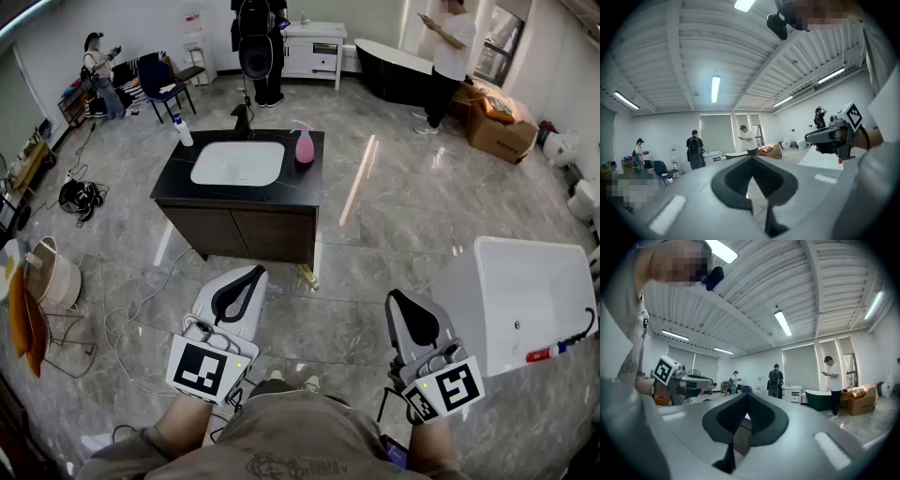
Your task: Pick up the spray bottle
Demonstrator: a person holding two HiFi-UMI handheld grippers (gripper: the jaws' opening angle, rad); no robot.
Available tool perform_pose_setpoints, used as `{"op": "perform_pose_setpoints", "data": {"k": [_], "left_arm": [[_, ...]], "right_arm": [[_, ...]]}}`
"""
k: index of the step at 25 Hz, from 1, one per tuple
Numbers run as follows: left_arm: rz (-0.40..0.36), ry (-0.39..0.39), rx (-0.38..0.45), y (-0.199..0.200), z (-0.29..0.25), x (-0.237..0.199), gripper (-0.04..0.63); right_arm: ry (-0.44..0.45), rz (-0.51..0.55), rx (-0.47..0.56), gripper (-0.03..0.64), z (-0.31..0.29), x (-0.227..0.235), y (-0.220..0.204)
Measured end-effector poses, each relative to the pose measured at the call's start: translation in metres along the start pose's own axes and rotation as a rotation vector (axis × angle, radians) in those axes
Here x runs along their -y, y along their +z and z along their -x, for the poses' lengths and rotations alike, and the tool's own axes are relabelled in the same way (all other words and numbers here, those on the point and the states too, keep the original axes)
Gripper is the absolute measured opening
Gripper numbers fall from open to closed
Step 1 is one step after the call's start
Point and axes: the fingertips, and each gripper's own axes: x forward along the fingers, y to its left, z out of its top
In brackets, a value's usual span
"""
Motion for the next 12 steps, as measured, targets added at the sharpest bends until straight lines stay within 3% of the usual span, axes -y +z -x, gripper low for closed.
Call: {"op": "perform_pose_setpoints", "data": {"k": [12], "left_arm": [[0.024, 0.020, -0.029, -0.0074, -0.0002, 0.0029, 0.000]], "right_arm": [[-0.015, -0.026, 0.022, 0.028, 0.0020, 0.0081, -0.0025]]}}
